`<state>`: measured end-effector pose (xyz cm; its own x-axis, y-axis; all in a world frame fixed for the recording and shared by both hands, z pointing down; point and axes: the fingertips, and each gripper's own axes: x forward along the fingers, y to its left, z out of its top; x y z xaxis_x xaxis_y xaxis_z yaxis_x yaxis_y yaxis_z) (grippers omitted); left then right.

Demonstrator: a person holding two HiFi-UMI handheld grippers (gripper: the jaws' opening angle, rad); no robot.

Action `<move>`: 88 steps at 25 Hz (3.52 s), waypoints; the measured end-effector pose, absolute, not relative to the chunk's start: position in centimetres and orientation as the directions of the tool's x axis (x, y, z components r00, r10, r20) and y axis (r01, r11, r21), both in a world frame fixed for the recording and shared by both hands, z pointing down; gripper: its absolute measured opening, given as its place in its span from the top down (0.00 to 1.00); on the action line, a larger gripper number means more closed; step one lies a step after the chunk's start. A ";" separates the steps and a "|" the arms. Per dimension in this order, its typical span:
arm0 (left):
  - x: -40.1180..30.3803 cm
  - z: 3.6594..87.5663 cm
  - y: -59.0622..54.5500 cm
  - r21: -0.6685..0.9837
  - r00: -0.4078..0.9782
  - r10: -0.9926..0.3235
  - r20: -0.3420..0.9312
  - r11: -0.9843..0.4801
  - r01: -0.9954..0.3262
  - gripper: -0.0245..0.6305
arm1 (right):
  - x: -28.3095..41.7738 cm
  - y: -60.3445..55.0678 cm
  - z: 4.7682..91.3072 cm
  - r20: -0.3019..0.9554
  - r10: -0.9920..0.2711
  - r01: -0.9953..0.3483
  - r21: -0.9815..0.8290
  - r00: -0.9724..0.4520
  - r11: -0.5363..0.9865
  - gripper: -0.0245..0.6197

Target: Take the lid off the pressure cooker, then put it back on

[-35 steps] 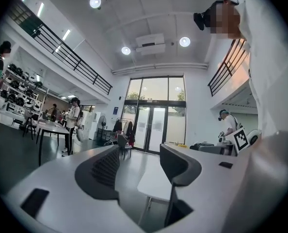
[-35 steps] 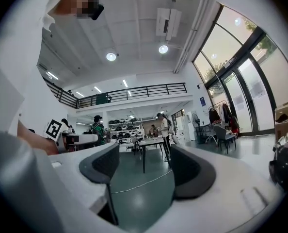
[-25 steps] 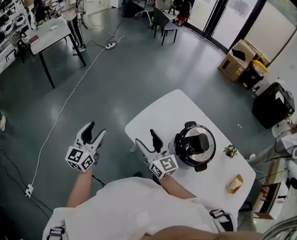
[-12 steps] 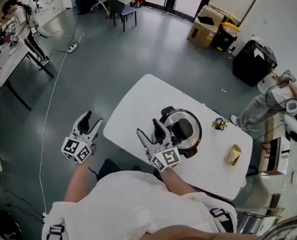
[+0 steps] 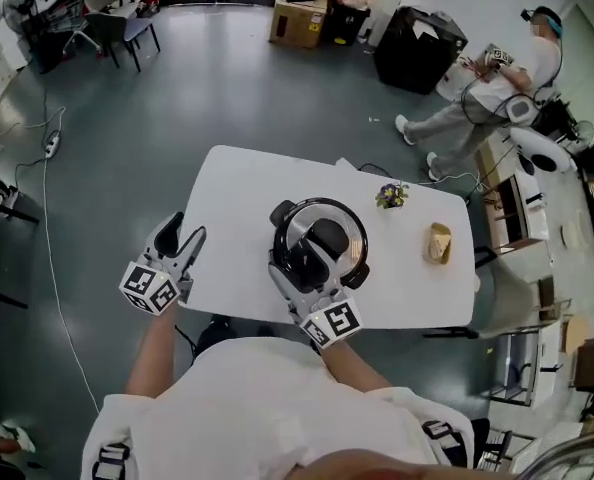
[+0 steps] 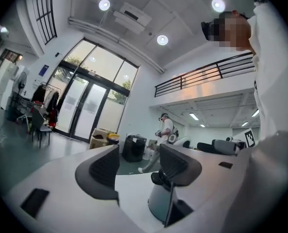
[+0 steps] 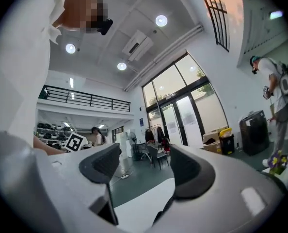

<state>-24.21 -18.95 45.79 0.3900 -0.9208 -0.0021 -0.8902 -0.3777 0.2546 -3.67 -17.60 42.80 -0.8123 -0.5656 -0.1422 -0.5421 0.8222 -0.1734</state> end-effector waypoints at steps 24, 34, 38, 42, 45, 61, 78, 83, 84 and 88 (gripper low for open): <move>-17.7 49.7 -30.0 0.633 0.821 -0.570 0.032 -0.624 -0.458 0.58 | 7.1 -17.2 40.6 -0.031 -0.938 -0.934 -0.093 -0.344 0.346 0.45; -12.4 55.8 -30.1 0.906 0.901 -0.432 0.039 -0.365 -0.214 0.59 | 10.3 -14.7 41.5 0.009 -0.970 -0.966 -0.090 -0.244 0.242 0.45; -10.9 56.7 -30.6 0.968 0.890 -0.455 -0.034 -0.237 -0.084 0.60 | 10.5 -13.9 41.6 0.021 -0.974 -0.970 -0.097 -0.225 0.222 0.45; -9.9 58.7 -30.6 0.992 0.876 -0.480 -0.039 -0.124 -0.025 0.63 | 10.9 -13.6 41.8 0.028 -0.976 -0.972 -0.102 -0.215 0.211 0.45; -8.8 59.2 -30.6 0.994 0.873 -0.484 -0.064 -0.110 0.012 0.64 | 11.3 -13.4 42.3 0.027 -0.978 -0.973 -0.111 -0.208 0.204 0.45; -7.8 60.4 -31.1 0.991 0.825 -0.551 -0.128 -0.038 0.128 0.86 | 9.7 -17.7 44.2 0.140 -0.910 -0.920 -0.099 -0.390 0.380 0.45; -7.8 61.1 -32.0 0.996 0.815 -0.572 -0.089 -0.046 0.076 0.86 | 6.2 -25.3 51.2 0.762 -0.360 -0.528 0.028 -0.538 0.849 0.45; -7.7 61.8 -31.4 0.998 0.817 -0.573 -0.066 -0.037 0.054 0.86 | 5.6 -24.8 53.6 0.844 -0.237 -0.467 -0.018 -0.482 0.884 0.45; -7.8 61.8 -31.4 0.998 0.817 -0.573 -0.062 -0.038 0.049 0.86 | 5.5 -24.9 53.9 0.857 -0.219 -0.459 -0.023 -0.466 0.888 0.45; -7.8 61.7 -31.6 0.999 0.818 -0.573 -0.050 -0.037 0.035 0.86 | 5.9 -25.7 55.0 0.897 -0.174 -0.455 -0.032 -0.405 0.890 0.45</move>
<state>-7.76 -31.57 61.68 0.8179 -0.5732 -0.0498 0.0349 -0.0370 0.9987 5.93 -25.68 55.03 -0.4050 -0.1745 0.8975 -0.4546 0.8901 -0.0321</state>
